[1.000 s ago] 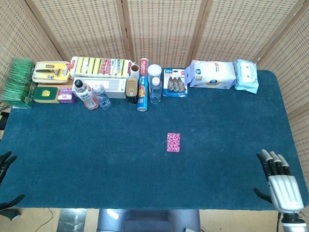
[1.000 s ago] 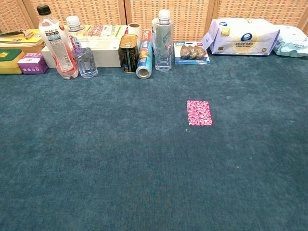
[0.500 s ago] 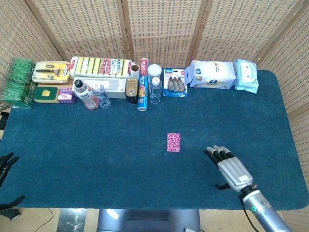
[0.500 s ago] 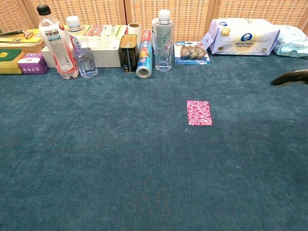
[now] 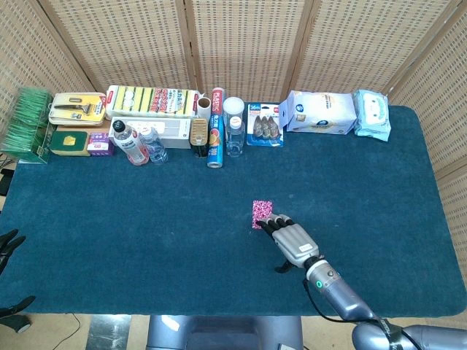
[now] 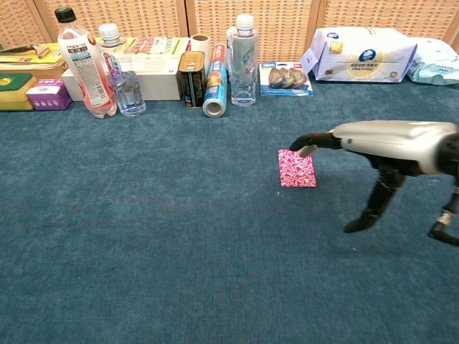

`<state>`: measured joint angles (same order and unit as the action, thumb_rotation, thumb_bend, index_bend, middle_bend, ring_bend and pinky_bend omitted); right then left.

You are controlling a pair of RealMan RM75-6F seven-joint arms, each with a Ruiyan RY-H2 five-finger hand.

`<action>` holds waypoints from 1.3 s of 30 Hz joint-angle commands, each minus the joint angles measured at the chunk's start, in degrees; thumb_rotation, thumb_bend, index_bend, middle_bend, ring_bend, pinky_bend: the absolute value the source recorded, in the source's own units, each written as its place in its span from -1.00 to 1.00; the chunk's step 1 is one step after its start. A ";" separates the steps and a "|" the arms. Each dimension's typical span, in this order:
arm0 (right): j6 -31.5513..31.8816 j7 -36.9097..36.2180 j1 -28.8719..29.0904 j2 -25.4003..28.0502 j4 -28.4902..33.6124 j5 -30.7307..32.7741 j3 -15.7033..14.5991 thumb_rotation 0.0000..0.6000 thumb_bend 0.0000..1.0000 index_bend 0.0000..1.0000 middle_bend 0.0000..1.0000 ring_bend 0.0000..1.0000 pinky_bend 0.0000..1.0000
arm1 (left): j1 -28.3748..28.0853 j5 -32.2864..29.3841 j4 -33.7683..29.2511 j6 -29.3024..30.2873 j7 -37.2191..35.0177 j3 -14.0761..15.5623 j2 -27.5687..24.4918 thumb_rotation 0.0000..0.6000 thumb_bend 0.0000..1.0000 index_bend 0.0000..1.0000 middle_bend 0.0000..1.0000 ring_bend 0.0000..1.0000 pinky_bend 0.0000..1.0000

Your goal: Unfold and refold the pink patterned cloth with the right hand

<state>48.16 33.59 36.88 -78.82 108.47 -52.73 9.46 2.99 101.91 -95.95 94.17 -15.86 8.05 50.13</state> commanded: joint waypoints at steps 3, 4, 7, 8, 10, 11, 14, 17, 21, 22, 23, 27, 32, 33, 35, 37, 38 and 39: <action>0.36 2.66 6.45 -5.24 -5.36 10.36 1.27 1.00 -1.00 -0.94 -0.76 -0.93 -1.00 | -0.19 0.17 0.13 -0.22 -0.58 0.21 -0.21 1.00 -0.86 -1.00 -1.00 -1.00 -0.90; 0.48 2.67 6.92 -5.49 -5.75 11.19 1.14 1.00 -1.00 -0.94 -0.76 -0.93 -1.00 | -0.21 0.15 0.15 -0.28 -0.63 0.24 -0.23 1.00 -0.86 -1.00 -1.00 -1.00 -0.90; 0.93 2.51 7.85 -5.83 -6.49 12.76 0.17 1.00 -1.00 -0.94 -0.76 -0.93 -1.00 | -0.21 0.03 0.22 -0.30 -0.90 0.27 -0.27 1.00 -0.86 -1.00 -1.00 -1.00 -0.90; 1.05 2.30 8.08 -5.79 -6.61 13.07 -0.23 1.00 -1.00 -0.94 -0.76 -0.93 -1.00 | -0.24 0.02 0.24 -0.34 -0.98 0.29 -0.29 1.00 -0.86 -1.00 -1.00 -1.00 -0.90; 1.27 1.87 8.28 -5.63 -6.77 13.22 -0.79 1.00 -1.00 -0.94 -0.76 -0.93 -1.00 | -0.34 0.07 0.23 -0.52 -1.01 0.35 -0.34 1.00 -0.86 -1.00 -1.00 -1.00 -0.90; 1.36 1.66 8.38 -5.53 -6.81 13.19 -1.03 1.00 -1.00 -0.94 -0.76 -0.93 -1.00 | -0.39 0.11 0.21 -0.62 -1.00 0.38 -0.36 1.00 -0.86 -1.00 -1.00 -1.00 -0.90; 1.49 0.85 8.58 -5.18 -6.65 13.14 -1.74 1.00 -1.00 -0.94 -0.76 -0.93 -1.00 | -0.52 0.28 0.06 -0.87 -0.87 0.48 -0.37 1.00 -0.86 -1.00 -1.00 -1.00 -0.90; 1.48 0.13 8.79 -4.92 -6.45 13.00 -2.26 1.00 -1.00 -0.94 -0.76 -0.93 -1.00 | -0.57 0.40 -0.10 -1.00 -0.59 0.55 -0.35 1.00 -0.86 -1.00 -1.00 -1.00 -0.90; 1.48 -0.35 9.30 -4.90 -6.65 13.01 -3.17 1.00 -1.00 -0.94 -0.76 -0.93 -1.00 | -0.55 0.54 -0.33 -1.20 -0.15 0.74 -0.31 1.00 -0.86 -1.00 -1.00 -1.00 -0.90; 1.36 -0.57 9.44 -4.90 -6.72 13.18 -3.50 1.00 -1.00 -0.94 -0.76 -0.93 -1.00 | -0.51 0.53 -0.33 -1.17 -0.08 0.78 -0.29 1.00 -0.86 -1.00 -1.00 -1.00 -0.90; 1.25 -0.71 9.51 -4.88 -6.73 13.32 -3.67 1.00 -1.00 -0.94 -0.76 -0.93 -1.00 | -0.48 0.52 -0.33 -1.15 -0.09 0.79 -0.28 1.00 -0.86 -1.00 -1.00 -1.00 -0.90; 0.92 -1.47 9.86 -4.82 -6.88 13.67 -4.38 1.00 -1.00 -0.94 -0.76 -0.93 -1.00 | -0.41 0.45 -0.32 -1.01 -0.14 0.80 -0.25 1.00 -0.86 -1.00 -1.00 -1.00 -0.90; 1.00 -1.86 10.36 -4.84 -6.87 13.35 -5.59 1.00 -1.00 -0.94 -0.76 -0.93 -1.00 | -0.51 0.47 -0.42 -1.18 -0.19 0.87 -0.29 1.00 -0.86 -1.00 -1.00 -1.00 -0.90; 0.90 -1.98 10.47 -4.76 -6.64 13.68 -5.76 1.00 -1.00 -0.94 -0.76 -0.93 -1.00 | -0.53 0.49 -0.44 -1.18 -0.24 0.87 -0.31 1.00 -0.86 -1.00 -1.00 -1.00 -0.90; 0.72 -2.28 10.71 -4.50 -6.15 14.09 -5.98 1.00 -1.00 -0.94 -0.76 -0.93 -1.00 | -0.53 0.40 -0.44 -1.16 -0.33 0.86 -0.34 1.00 -0.86 -1.00 -1.00 -1.00 -0.90; 0.89 -2.22 10.91 -4.18 -5.55 13.88 -6.49 1.00 -1.00 -0.94 -0.76 -0.93 -1.00 | -0.52 0.26 -0.38 -1.16 -0.48 0.86 -0.38 1.00 -0.86 -1.00 -1.00 -1.00 -0.90; 1.06 -2.24 10.94 -4.00 -5.08 13.67 -6.82 1.00 -1.00 -0.94 -0.76 -0.93 -1.00 | -0.54 0.22 -0.35 -1.18 -0.59 0.86 -0.41 1.00 -0.86 -1.00 -1.00 -1.00 -0.90; 1.17 -2.29 10.93 -3.83 -4.65 13.52 -7.06 1.00 -1.00 -0.94 -0.76 -0.93 -1.00 | -0.56 0.17 -0.34 -1.22 -0.67 0.85 -0.42 1.00 -0.86 -1.00 -1.00 -1.00 -0.90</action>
<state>49.21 31.34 47.77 -82.81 103.59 -39.06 2.60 2.44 102.10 -96.30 92.97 -16.51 8.91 49.73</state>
